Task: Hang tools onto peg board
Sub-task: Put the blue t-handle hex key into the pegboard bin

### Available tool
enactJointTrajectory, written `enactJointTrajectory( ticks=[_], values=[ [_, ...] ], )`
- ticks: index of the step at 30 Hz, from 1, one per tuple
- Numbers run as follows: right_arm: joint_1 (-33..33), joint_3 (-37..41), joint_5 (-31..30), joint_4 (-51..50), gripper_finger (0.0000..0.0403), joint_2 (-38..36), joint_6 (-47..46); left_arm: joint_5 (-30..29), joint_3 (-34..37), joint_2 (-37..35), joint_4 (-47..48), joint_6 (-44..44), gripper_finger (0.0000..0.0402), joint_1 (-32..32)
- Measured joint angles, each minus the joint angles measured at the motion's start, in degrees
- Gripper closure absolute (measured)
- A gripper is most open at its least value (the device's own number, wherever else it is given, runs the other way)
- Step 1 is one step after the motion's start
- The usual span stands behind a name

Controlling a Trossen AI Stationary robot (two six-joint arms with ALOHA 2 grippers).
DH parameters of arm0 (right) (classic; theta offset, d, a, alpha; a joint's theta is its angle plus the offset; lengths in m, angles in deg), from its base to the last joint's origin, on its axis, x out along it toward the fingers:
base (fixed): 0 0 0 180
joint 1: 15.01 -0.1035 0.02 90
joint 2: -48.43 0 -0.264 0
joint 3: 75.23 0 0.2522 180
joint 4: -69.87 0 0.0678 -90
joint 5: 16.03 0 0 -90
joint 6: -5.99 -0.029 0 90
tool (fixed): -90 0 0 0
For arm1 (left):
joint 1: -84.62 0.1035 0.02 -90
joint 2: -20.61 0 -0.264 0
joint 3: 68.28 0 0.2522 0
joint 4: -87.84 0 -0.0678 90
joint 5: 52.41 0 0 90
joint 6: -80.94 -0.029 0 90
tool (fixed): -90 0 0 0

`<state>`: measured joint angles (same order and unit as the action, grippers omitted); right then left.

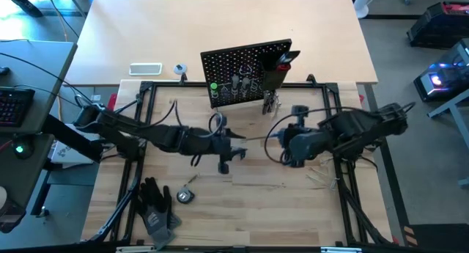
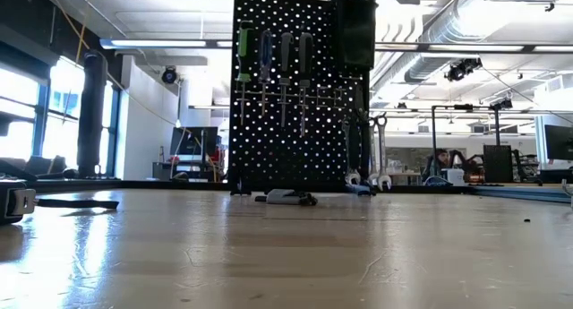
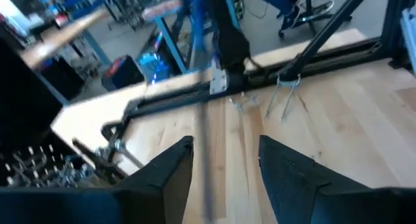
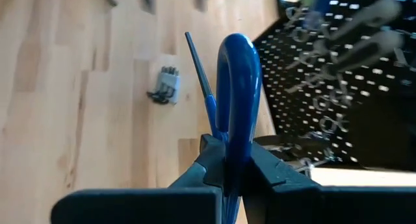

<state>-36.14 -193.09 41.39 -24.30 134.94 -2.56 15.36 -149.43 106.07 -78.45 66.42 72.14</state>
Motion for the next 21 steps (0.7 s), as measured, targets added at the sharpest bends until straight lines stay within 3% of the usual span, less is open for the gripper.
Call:
enactJointTrajectory(
  ticks=[13, 21],
  values=[
    [0.1, 0.0, 3.7, 6.5, 0.0389, 5.4, 5.6, 14.8, 0.0, 2.6, -0.1, 6.5, 0.0234, 4.5],
    [1.0, 0.0, 5.7, 9.0, 0.0389, 6.6, 8.2, 15.6, 0.0, 4.1, 0.0, 8.1, 0.0238, 5.5]
  ],
)
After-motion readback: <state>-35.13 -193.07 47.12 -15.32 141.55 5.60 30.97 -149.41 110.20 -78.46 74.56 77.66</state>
